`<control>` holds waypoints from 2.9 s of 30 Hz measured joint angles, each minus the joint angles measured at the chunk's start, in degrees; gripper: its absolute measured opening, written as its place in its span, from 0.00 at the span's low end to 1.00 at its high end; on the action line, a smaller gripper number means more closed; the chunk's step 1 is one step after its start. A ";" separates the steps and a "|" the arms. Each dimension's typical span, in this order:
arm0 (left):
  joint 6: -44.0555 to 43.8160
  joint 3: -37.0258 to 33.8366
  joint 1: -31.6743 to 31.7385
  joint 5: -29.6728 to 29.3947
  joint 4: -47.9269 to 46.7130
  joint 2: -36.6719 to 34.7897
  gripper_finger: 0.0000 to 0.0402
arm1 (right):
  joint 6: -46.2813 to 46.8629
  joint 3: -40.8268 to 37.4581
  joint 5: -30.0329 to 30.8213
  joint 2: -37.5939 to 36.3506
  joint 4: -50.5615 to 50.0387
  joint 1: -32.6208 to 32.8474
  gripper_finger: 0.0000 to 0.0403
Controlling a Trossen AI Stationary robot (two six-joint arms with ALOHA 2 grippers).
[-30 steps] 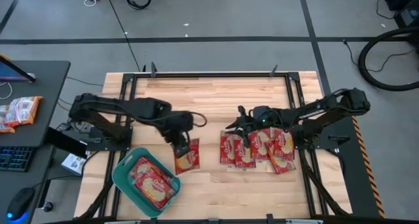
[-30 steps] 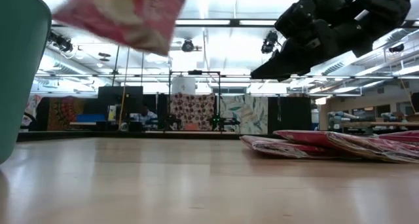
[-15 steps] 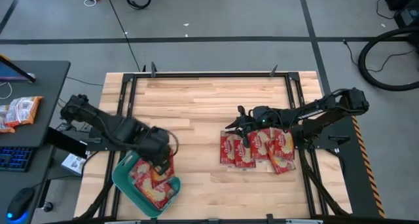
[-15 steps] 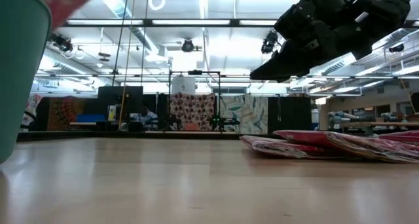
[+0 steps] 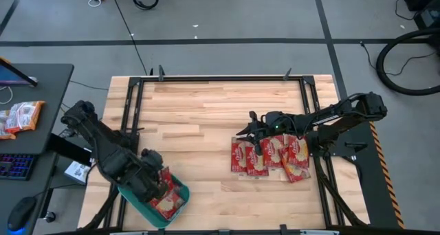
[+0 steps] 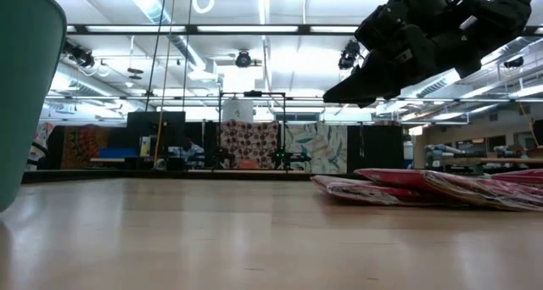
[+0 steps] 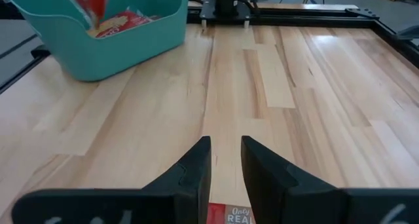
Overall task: Sort popcorn bags into baskets
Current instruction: Put the popcorn bag into the blue bin
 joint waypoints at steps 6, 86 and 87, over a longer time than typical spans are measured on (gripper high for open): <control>-4.30 -6.26 -3.07 0.22 2.05 0.04 0.03 | 0.01 0.00 -0.02 0.00 0.04 0.00 0.22; 156.26 -8.84 34.89 -1.60 85.79 37.06 0.40 | 34.31 6.84 19.66 -18.78 -57.37 -1.96 0.22; 157.26 -8.84 34.87 -1.53 86.88 37.61 0.40 | 34.96 6.84 19.42 -18.51 -57.69 -1.44 0.22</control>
